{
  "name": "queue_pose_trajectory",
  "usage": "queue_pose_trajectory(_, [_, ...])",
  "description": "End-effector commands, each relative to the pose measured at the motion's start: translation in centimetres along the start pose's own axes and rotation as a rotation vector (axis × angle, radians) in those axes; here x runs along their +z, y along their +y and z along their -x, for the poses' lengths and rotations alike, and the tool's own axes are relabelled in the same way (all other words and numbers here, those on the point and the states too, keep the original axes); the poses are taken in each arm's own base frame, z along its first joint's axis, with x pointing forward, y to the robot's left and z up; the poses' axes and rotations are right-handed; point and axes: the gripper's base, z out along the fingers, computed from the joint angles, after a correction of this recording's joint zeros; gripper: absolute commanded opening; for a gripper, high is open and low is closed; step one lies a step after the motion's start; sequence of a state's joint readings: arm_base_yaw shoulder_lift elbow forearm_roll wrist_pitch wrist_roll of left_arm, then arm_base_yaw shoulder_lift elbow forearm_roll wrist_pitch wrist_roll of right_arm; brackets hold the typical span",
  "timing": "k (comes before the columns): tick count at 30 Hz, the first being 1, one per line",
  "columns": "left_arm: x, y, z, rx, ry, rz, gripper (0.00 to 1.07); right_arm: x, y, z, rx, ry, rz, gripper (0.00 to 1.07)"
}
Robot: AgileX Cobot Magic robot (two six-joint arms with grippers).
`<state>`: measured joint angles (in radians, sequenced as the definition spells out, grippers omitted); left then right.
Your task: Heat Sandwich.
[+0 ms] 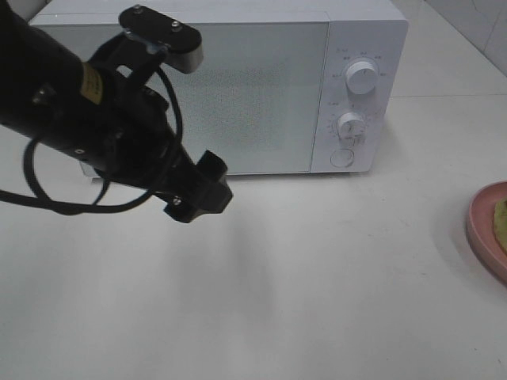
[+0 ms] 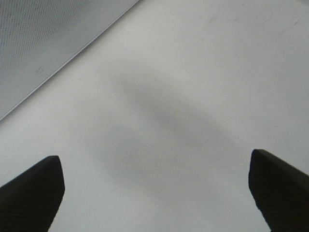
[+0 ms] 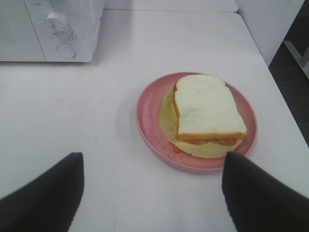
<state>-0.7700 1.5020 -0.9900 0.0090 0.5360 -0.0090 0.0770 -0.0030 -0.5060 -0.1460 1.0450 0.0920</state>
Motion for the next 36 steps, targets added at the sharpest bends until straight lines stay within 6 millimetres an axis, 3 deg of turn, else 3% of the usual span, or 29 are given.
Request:
queue_pose_trajectory(1, [-1.5, 1.7, -0.6, -0.106, 0.048, 0.019, 0.98, -0.3, 0.0, -0.2, 0.0, -0.031, -0.005, 0.76])
queue_pose_trajectory(6, [-3.1, 4.3, -1.3, -0.21, 0.076, 0.056, 0.98, -0.3, 0.0, -0.2, 0.0, -0.031, -0.005, 0.76])
queue_pose_trajectory(9, [-5.0, 7.6, -2.5, -0.33, 0.092, 0.117, 0.98, -0.3, 0.0, -0.2, 0.0, -0.031, -0.005, 0.76])
queue_pose_trajectory(11, [-5.4, 8.2, -2.9, -0.357, 0.092, 0.13, 0.98, -0.3, 0.0, -0.2, 0.0, -0.031, -0.005, 0.76])
queue_pose_trajectory(13, [-6.8, 10.2, -4.6, -0.455, 0.077, 0.176, 0.98, -0.3, 0.0, -0.2, 0.0, -0.031, -0.005, 0.76])
queue_pose_trajectory(16, [-7.7, 11.3, -5.9, -0.512, 0.077, 0.21, 0.98, -0.3, 0.0, -0.2, 0.0, -0.031, -0.005, 0.76])
queue_pose_trajectory(17, [-8.7, 12.0, -7.1, -0.56, 0.077, 0.238, 0.98, -0.3, 0.0, -0.2, 0.0, -0.031, -0.005, 0.76])
queue_pose_trajectory(29, [-12.6, 12.4, -12.3, -0.742, 0.094, 0.326, 0.98, -0.3, 0.0, -0.2, 0.0, -0.031, -0.005, 0.76])
queue_pose_trajectory(36, [-14.4, 9.4, -15.2, -0.747, 0.161, 0.319, 0.98, -0.3, 0.0, -0.2, 0.0, -0.031, -0.005, 0.76])
